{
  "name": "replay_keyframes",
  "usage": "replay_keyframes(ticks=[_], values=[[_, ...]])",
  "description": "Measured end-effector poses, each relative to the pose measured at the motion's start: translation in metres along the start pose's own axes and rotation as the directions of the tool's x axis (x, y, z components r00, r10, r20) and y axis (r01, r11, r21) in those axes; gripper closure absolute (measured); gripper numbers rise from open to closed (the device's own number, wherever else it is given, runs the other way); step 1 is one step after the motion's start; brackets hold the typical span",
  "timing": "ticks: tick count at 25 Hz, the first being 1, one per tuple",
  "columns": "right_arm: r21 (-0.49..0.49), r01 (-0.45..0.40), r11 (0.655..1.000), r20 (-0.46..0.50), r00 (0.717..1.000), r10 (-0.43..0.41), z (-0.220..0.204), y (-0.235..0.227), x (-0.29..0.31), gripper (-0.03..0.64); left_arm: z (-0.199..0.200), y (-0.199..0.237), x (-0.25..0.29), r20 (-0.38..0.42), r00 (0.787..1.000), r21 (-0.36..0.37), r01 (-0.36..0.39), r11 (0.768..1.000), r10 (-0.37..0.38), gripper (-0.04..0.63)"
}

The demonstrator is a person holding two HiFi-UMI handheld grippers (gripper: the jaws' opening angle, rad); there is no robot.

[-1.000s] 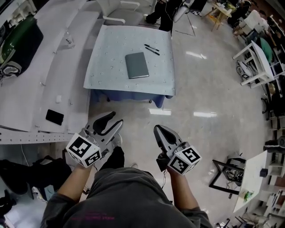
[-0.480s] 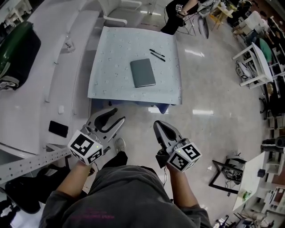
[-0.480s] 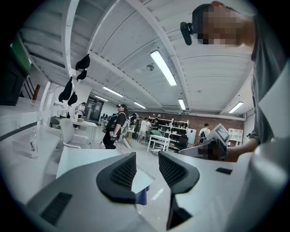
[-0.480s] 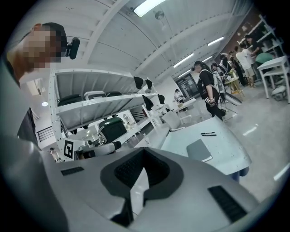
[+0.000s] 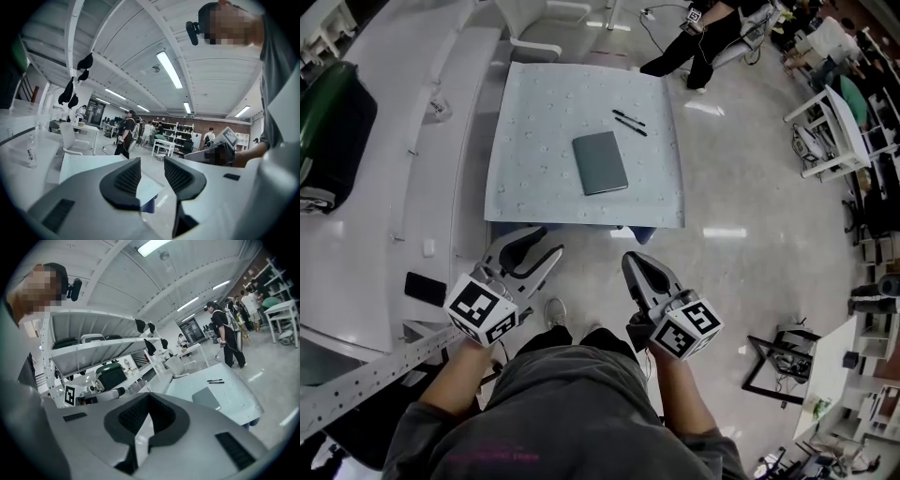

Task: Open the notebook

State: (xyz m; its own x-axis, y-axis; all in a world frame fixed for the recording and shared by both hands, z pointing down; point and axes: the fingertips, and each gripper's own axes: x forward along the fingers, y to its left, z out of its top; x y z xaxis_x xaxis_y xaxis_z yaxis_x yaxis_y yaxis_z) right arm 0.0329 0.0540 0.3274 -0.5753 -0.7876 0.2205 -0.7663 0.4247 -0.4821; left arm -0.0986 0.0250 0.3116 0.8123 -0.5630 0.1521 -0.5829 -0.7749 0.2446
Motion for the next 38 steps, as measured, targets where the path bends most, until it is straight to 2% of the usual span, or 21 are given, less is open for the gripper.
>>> replay_keyframes(ticks=[8, 17, 30, 38], values=[[0.009, 0.009, 1.000, 0.006, 1.000, -0.009, 0.009, -0.017, 0.018, 0.614, 0.001, 0.017, 0.020, -0.008, 1.000, 0.002, 0.007, 1.000, -0.007, 0.440], [0.026, 0.000, 1.000, -0.008, 1.000, 0.000, 0.031, -0.067, 0.045, 0.614, 0.001, 0.041, 0.071, -0.037, 0.999, 0.001, -0.012, 1.000, 0.012, 0.440], [0.044, -0.099, 0.994, -0.106, 0.989, 0.103, 0.059, -0.177, 0.103, 0.614, -0.010, 0.084, 0.182, -0.095, 0.988, -0.034, -0.123, 0.992, 0.120, 0.440], [0.068, -0.161, 0.985, -0.164, 0.972, 0.170, 0.073, -0.239, 0.130, 0.614, -0.028, 0.097, 0.237, -0.152, 0.965, -0.004, -0.216, 0.976, 0.213, 0.440]])
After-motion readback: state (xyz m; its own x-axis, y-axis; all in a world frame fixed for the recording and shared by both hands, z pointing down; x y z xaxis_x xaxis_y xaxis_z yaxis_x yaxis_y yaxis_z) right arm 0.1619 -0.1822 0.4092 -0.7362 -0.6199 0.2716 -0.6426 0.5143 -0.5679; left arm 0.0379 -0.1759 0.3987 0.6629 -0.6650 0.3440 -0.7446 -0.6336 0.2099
